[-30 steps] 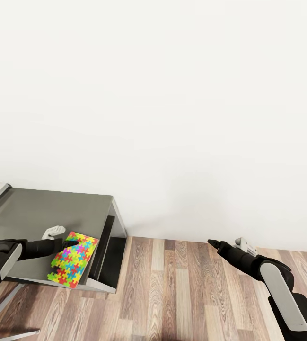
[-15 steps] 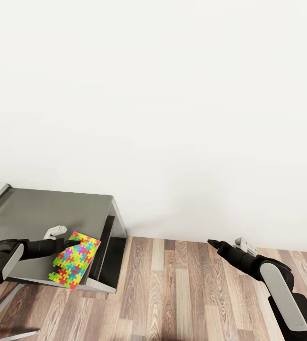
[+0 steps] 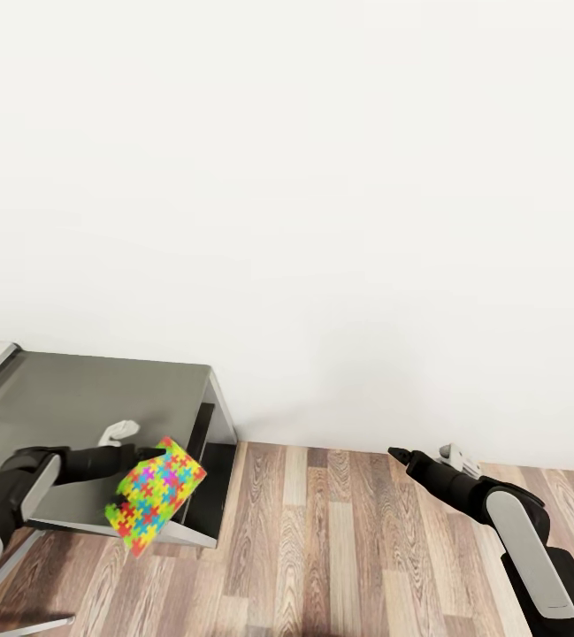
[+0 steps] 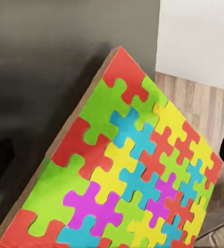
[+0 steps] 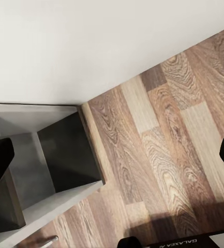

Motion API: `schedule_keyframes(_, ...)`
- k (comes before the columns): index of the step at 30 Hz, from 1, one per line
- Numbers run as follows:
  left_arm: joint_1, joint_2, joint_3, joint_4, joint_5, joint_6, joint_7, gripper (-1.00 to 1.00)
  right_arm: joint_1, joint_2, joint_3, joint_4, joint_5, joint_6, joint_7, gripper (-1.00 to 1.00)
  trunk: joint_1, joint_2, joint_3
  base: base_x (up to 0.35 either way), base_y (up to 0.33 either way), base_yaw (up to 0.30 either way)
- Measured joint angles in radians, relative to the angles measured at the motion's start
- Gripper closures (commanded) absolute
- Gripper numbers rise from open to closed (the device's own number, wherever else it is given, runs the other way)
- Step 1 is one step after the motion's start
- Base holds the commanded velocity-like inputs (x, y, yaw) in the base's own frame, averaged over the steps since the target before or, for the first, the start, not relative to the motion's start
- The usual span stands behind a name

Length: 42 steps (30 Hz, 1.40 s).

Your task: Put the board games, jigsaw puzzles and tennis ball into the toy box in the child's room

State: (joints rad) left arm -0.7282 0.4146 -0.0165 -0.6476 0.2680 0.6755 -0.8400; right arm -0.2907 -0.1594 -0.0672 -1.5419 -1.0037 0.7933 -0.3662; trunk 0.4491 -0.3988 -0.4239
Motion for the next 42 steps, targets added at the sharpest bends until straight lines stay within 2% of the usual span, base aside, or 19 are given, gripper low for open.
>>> schedule_keyframes(6,0.000,-0.012,0.000,0.000,0.001,-0.001,-0.012,-1.00,0.000,0.000,0.000,0.000,0.000,0.000,0.000,-1.00,0.000,0.000,0.000,0.000,0.000,0.000)
schedule_keyframes(24,0.001,-0.012,-0.001,0.000,-0.002,-0.006,-0.016,-1.00,0.000,0.000,0.000,0.000,0.000,-0.001,0.000,-1.00,0.000,0.000,0.000,0.000,0.000,0.000)
schedule_keyframes(31,0.002,-0.002,0.006,0.000,-0.018,-0.031,-0.011,-1.00,0.000,0.000,0.000,0.001,0.002,-0.004,-0.001,-1.00,0.000,0.001,0.000,0.000,0.000,0.000)
schedule_keyframes(37,0.002,0.011,0.033,-0.002,-0.015,-0.037,-0.017,-1.00,0.000,0.000,0.000,0.002,0.003,-0.004,0.000,-1.00,0.000,0.001,0.000,0.000,0.000,0.000)
schedule_keyframes(42,0.002,0.026,0.083,-0.006,-0.013,-0.037,-0.063,-1.00,0.000,0.000,0.000,0.003,0.002,-0.005,-0.001,-1.00,0.000,0.001,0.000,0.000,0.000,0.000)
